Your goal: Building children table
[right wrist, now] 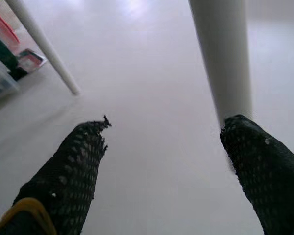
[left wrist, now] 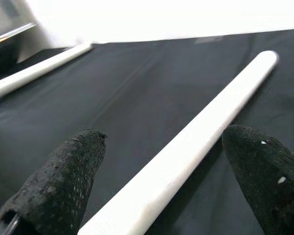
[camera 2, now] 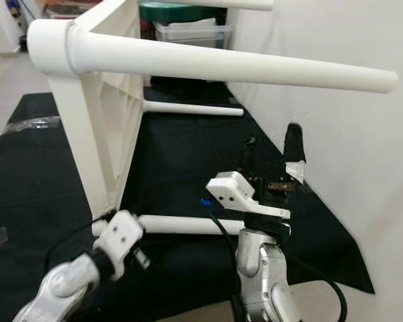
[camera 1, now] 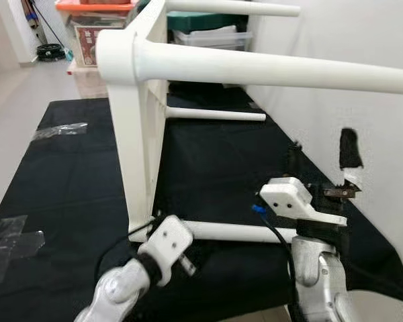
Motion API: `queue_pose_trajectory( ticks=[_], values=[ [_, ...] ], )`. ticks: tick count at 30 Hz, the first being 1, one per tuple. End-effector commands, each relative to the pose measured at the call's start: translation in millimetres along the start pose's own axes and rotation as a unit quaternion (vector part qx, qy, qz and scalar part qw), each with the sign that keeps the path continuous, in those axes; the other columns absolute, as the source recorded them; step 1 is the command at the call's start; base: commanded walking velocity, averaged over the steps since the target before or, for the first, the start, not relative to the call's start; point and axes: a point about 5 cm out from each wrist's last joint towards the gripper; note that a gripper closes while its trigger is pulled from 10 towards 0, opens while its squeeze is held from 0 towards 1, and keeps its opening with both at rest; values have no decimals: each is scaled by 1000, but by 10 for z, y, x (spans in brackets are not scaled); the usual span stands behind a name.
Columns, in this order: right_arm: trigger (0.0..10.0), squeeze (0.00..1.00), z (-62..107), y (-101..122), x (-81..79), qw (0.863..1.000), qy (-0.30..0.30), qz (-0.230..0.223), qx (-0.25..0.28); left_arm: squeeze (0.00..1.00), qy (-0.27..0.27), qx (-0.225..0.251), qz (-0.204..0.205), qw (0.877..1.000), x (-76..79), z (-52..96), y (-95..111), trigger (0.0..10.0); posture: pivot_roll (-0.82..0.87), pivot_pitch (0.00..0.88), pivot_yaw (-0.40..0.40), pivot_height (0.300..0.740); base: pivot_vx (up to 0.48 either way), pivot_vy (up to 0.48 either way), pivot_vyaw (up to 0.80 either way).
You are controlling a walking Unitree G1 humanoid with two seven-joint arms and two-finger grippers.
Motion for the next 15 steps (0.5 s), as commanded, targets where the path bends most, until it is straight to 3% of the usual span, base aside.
queue_pose_trajectory(
  ticks=[1,11,15],
  values=[
    [10000,0,-73,101,83,998,-56,32,20,0,9,-9,-5,1000,-89,-34,-51,10000,73,29,-15,740,0,0,0],
    [10000,0,-222,146,130,993,-104,56,27,0,46,-11,-21,999,-247,-35,-65,10000,77,23,-13,740,0,0,0],
    [10000,0,-401,153,162,986,-136,82,44,0,92,-18,-32,995,-368,-14,-106,10000,76,17,-17,740,0,0,0]
  ],
)
Point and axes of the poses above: a point about 5 cm out from each wrist's last joint towards the gripper, its own z axis pointing back from the gripper into the wrist, its own y axis along the axis of the wrist's last joint, x = y × z, and after that the axes turned 6 degrees about z, right-handed
